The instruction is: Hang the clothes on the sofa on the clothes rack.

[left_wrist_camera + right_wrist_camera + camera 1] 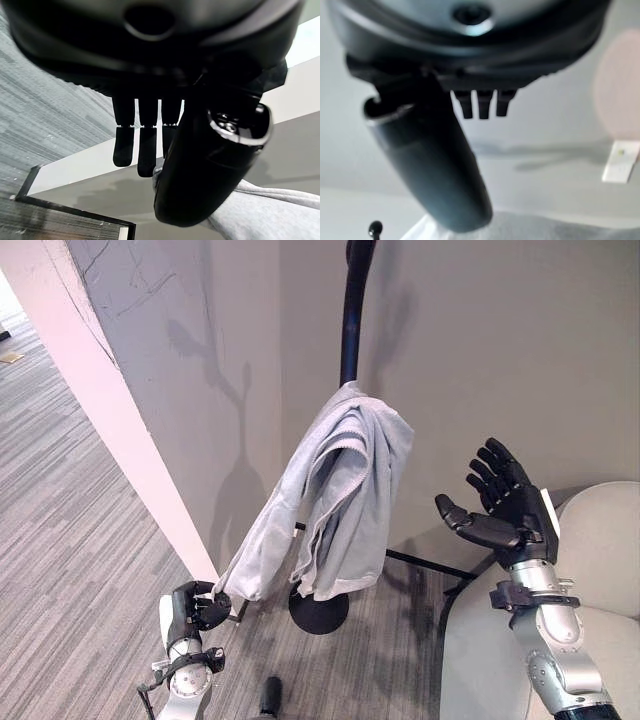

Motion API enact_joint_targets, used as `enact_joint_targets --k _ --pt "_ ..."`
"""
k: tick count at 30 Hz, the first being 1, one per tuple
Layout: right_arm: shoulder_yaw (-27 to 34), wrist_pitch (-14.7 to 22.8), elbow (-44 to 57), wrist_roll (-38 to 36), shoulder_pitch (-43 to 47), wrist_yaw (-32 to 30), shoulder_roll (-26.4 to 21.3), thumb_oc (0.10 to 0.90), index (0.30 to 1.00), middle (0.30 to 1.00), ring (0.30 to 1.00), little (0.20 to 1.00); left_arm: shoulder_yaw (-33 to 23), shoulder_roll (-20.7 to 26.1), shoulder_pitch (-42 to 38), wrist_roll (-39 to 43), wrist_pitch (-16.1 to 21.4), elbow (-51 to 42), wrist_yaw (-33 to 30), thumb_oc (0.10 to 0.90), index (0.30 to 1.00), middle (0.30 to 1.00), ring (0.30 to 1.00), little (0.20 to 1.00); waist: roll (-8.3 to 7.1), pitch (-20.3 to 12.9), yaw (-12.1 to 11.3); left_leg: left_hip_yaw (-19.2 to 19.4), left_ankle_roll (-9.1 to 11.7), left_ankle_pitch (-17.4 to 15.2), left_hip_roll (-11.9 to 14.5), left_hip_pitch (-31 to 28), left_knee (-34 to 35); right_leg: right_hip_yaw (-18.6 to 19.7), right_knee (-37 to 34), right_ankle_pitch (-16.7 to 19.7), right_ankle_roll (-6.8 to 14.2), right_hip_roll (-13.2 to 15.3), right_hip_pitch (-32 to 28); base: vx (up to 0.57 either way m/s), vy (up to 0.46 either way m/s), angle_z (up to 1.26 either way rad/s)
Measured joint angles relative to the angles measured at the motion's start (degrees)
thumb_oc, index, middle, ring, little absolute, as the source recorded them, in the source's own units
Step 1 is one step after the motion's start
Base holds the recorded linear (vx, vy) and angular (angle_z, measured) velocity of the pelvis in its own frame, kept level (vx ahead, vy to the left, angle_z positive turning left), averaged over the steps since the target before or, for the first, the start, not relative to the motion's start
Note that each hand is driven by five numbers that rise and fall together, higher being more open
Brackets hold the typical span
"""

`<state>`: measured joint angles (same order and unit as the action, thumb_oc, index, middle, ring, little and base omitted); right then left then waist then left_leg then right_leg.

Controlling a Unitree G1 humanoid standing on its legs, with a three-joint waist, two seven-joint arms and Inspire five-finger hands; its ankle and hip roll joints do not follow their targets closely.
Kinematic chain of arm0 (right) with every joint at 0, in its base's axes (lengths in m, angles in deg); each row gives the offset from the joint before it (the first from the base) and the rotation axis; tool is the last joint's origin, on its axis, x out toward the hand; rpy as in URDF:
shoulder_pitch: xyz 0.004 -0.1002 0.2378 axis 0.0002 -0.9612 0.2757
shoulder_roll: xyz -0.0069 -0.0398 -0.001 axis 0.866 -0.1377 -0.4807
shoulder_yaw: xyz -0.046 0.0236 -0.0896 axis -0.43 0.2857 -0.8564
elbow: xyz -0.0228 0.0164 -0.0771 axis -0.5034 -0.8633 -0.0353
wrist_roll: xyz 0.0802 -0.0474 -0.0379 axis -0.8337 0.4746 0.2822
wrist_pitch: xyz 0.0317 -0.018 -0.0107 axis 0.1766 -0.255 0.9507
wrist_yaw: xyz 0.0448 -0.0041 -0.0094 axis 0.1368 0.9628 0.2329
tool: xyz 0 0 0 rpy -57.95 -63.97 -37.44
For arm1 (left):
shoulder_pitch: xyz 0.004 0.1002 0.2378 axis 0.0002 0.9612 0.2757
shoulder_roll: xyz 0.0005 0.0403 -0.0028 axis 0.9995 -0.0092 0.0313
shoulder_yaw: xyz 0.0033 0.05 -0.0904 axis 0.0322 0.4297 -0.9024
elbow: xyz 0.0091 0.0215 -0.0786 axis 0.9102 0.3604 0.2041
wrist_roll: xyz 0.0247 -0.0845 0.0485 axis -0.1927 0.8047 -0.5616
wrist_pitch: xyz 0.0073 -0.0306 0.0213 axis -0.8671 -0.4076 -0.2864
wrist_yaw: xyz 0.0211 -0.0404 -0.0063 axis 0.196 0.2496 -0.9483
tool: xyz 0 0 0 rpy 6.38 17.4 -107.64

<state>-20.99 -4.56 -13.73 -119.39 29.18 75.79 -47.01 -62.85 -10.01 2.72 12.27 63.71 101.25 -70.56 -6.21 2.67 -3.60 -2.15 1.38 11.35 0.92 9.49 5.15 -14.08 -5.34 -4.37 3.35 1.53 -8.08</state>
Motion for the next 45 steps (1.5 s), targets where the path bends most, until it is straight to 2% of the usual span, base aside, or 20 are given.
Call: enact_joint_targets --k 6,7,8,15,23,25,29,33,35,37,38,41,42,43,44,45 --pt "0.65 0.09 -0.41 -0.84 -1.74 1.22 -1.39 0.800 0.900 0.900 0.900 0.900 -0.17 0.28 -0.43 0.49 -0.18 1.07 0.34 0.400 0.300 0.300 0.300 0.300 0.07 -0.20 0.12 -0.12 -0.22 0.21 -0.10 0.34 0.00 -0.05 0.01 0.00 -0.01 0.07 0.27 0.00 -0.002 0.02" --pt "1.04 0.09 -0.41 -1.28 -1.73 1.19 -1.38 0.800 0.900 0.900 0.900 0.900 -0.18 0.29 -0.28 0.51 -0.24 1.04 0.34 0.535 0.502 0.502 0.502 0.502 0.07 -0.20 0.15 -0.14 -0.21 0.22 -0.10 0.34 0.00 -0.07 0.01 0.00 -0.01 0.04 0.21 0.00 0.000 0.00" --pt "1.56 0.09 -0.41 -1.53 -1.73 1.15 -1.38 0.800 0.900 0.900 0.900 0.900 -0.19 0.29 -0.24 0.56 -0.23 1.03 0.34 0.800 0.900 0.900 0.900 0.900 0.09 -0.20 0.15 -0.16 -0.20 0.23 -0.10 0.36 0.00 -0.09 0.01 0.00 -0.01 0.03 0.14 0.00 0.000 0.00" --pt "2.32 0.10 -0.40 -1.72 -1.75 0.67 -1.36 0.800 0.900 0.900 0.900 0.900 -1.06 0.29 -0.37 2.87 -0.08 0.48 0.27 0.800 0.900 0.900 0.900 0.900 0.33 -0.30 0.30 -0.99 -0.05 0.33 -0.13 0.48 0.03 -1.06 0.01 -0.09 -0.15 -0.18 0.03 0.00 -0.004 0.07" --pt "2.34 0.21 -0.28 -1.22 -1.75 -0.22 -1.36 0.800 0.900 0.900 0.900 0.900 -1.01 0.28 -0.60 2.65 0.02 -2.53 0.23 0.800 0.900 0.900 0.900 0.900 1.68 -0.42 0.72 -1.52 0.25 0.24 -0.26 1.14 0.13 -1.50 0.02 -0.14 -0.25 -0.31 0.34 0.00 -0.003 0.03" --pt "2.47 1.26 -5.09 1.27 -2.15 -0.10 -0.65 0.800 0.900 0.900 0.900 0.900 -0.79 0.09 -0.32 2.54 0.30 -3.75 0.23 0.800 0.900 0.900 0.900 0.900 1.80 -0.57 1.01 -1.79 0.12 0.47 -0.32 1.14 0.00 -1.67 0.02 -0.14 -0.25 -0.34 0.22 -0.01 -0.010 0.06" --pt "3.42 0.12 -13.67 1.08 -2.27 -2.11 0.58 0.800 0.900 0.900 0.900 0.900 -0.92 -1.23 -0.26 3.26 0.75 -3.38 0.27 0.800 0.900 0.900 0.900 0.900 2.85 -0.70 1.07 -1.86 0.24 0.60 -0.28 1.82 -0.01 -1.78 0.02 -0.19 -0.33 -0.44 0.77 0.00 -0.003 0.01" --pt "4.32 -0.22 -13.84 0.62 -3.06 -2.91 0.77 0.800 0.900 0.900 0.900 0.900 -7.40 -5.61 -0.27 16.26 1.22 -2.90 2.66 0.800 0.900 0.900 0.900 0.900 3.11 -0.86 1.40 -1.91 0.33 0.72 -0.03 1.76 -0.02 -2.05 0.02 -0.20 -0.33 -0.64 0.75 0.00 0.000 0.00" --pt "5.23 -0.15 -13.58 0.42 -3.84 -2.71 1.82 0.800 0.900 0.900 0.900 0.900 -17.20 -11.63 -0.36 33.59 1.13 -6.19 8.39 0.800 0.900 0.900 0.900 0.900 3.12 -0.86 1.31 -2.02 0.37 0.76 -0.05 1.75 -0.02 -2.26 0.04 -0.20 -0.32 -0.72 0.67 -0.01 0.010 0.05" --pt "5.85 -0.12 -12.49 0.35 -6.32 -2.59 3.72 0.800 0.900 0.900 0.900 0.900 -19.14 -13.67 2.87 44.84 0.88 -11.83 12.04 0.800 0.900 0.900 0.900 0.900 3.10 -0.84 1.29 -2.49 0.38 0.75 -0.09 1.79 -0.02 -2.98 0.05 -0.21 -0.31 -0.84 0.54 -0.01 0.004 0.11" --pt "6.21 -0.13 -11.23 0.12 -8.43 -2.60 5.41 0.800 0.900 0.900 0.900 0.900 -18.02 -14.02 5.63 48.90 0.84 -15.93 13.73 0.800 0.900 0.900 0.900 0.900 3.14 -0.82 1.18 -2.86 0.38 0.75 -0.18 1.84 -0.03 -3.12 0.04 -0.25 -0.25 -0.87 0.52 -0.01 -0.002 0.15" --pt "4.52 -1.30 -8.96 0.52 -12.90 -2.44 6.41 0.800 0.900 0.900 0.900 0.900 -12.81 -13.89 12.72 52.74 0.60 -24.37 15.74 0.800 0.900 0.900 0.900 0.900 3.81 -0.47 0.28 -3.61 0.39 0.74 -0.39 2.21 -0.02 -3.81 0.04 -0.35 -0.24 -0.95 0.47 0.00 -0.006 0.18" --pt "4.13 -4.96 -4.60 -0.15 -14.67 0.63 2.05 0.800 0.900 0.900 0.900 0.900 -10.23 -13.72 14.53 54.60 0.01 -27.77 18.10 0.800 0.900 0.900 0.900 0.900 4.97 0.32 -0.35 -4.37 0.49 0.40 -0.66 2.71 -0.01 -4.60 0.03 -0.42 -0.37 -0.92 0.54 0.03 -0.017 0.24" --pt "4.14 -4.89 -4.23 -0.14 -13.65 2.59 -2.18 0.800 0.900 0.900 0.900 0.900 -9.92 -13.64 14.24 54.58 0.03 -28.25 18.77 0.800 0.900 0.900 0.900 0.900 5.86 0.56 -0.94 -4.40 0.42 0.35 -0.87 3.03 0.23 -4.83 0.04 -0.34 -0.53 -0.82 0.77 0.02 -0.021 0.23" --pt "4.49 -4.07 -8.16 -1.79 -6.63 1.33 -3.67 0.800 0.900 0.900 0.900 0.900 -7.09 -11.73 14.24 55.04 0.18 -32.32 18.47 0.800 0.900 0.900 0.900 0.900 5.60 0.71 -1.64 -4.66 0.42 0.31 -1.30 3.46 0.25 -5.34 0.03 -0.16 -0.78 -1.40 0.54 0.01 -0.020 0.34" --pt "5.36 -3.66 -8.11 -2.19 -5.56 0.34 -3.75 0.800 0.900 0.900 0.900 0.900 -3.65 -9.10 13.88 54.56 0.05 -35.27 19.23 0.800 0.900 0.900 0.900 0.900 4.97 0.94 -1.63 -4.90 0.74 -0.24 -0.98 3.51 0.20 -6.72 0.03 -0.10 -0.90 -1.05 0.85 0.02 -0.025 0.49"
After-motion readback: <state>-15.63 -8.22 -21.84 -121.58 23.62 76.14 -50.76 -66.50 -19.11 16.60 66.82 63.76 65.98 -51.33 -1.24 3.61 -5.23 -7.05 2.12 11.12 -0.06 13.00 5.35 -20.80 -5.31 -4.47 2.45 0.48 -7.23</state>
